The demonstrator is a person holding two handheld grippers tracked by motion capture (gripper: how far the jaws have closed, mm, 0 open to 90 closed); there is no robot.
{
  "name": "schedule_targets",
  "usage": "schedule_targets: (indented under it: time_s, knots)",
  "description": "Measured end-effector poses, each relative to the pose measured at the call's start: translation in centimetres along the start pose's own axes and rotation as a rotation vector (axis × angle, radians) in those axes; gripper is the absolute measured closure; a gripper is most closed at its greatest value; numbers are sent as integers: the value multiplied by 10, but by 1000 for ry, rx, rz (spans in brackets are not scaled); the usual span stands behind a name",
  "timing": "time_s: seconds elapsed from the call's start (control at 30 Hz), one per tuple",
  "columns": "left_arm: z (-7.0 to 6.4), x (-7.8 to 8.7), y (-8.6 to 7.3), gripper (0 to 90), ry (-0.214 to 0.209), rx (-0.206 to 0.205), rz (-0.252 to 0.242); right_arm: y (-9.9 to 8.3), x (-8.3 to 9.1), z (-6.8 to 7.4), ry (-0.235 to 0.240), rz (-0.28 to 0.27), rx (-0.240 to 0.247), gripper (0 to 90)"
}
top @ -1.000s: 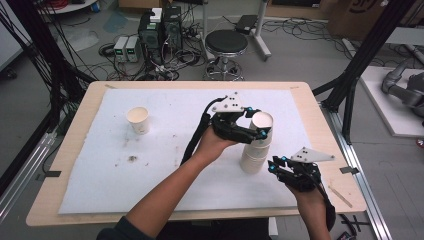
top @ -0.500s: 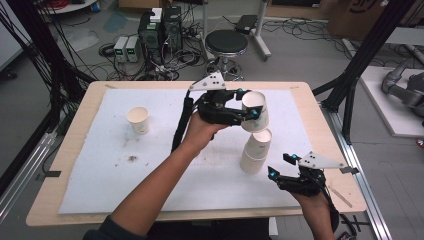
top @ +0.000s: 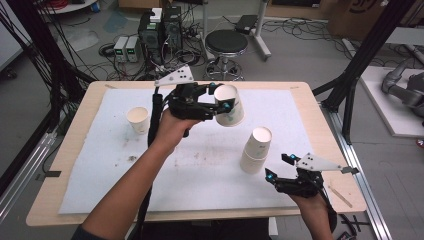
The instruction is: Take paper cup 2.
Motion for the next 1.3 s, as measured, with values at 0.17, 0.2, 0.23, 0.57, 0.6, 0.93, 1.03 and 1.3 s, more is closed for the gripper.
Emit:
schedule_targets:
  time_s: [0.17, 0.2, 0.23, 0.57, 0.6, 0.93, 1.03, 1.3]
  knots:
    - [5, 22, -4, 354, 28, 4, -1, 0, 1, 2, 14, -3, -2, 221]
    - [5, 22, -4, 354, 28, 4, -1, 0, 1, 2, 14, -3, -2, 221]
    - [6, 29, -6, 354, 36, 2, 4, 1, 2, 5, 26, -12, 3, 220]
    - [10, 73, -35, 353, 104, -25, 35, -3, 4, 5, 84, -37, 15, 207]
    - [10, 73, -35, 353, 104, -25, 35, -3, 4, 5, 84, -37, 15, 207]
    - [10, 110, -60, 353, 144, -21, 42, 0, 6, 6, 127, -68, 20, 199]
    - [9, 115, -71, 353, 147, -16, 61, -1, 5, 7, 129, -62, 23, 199]
    - [8, 119, -77, 351, 153, -3, 65, 3, 6, 12, 150, -68, 41, 199]
Point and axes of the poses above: each handheld gripper's, and its own axes: x roughly backward along the jaws, y roughly out of its top, z roughly to its left, the point moved 4 cm from there along -x, roughly forward along the jaws, and after that the axes turned 8 degrees about -x, right-handed, at the moved point
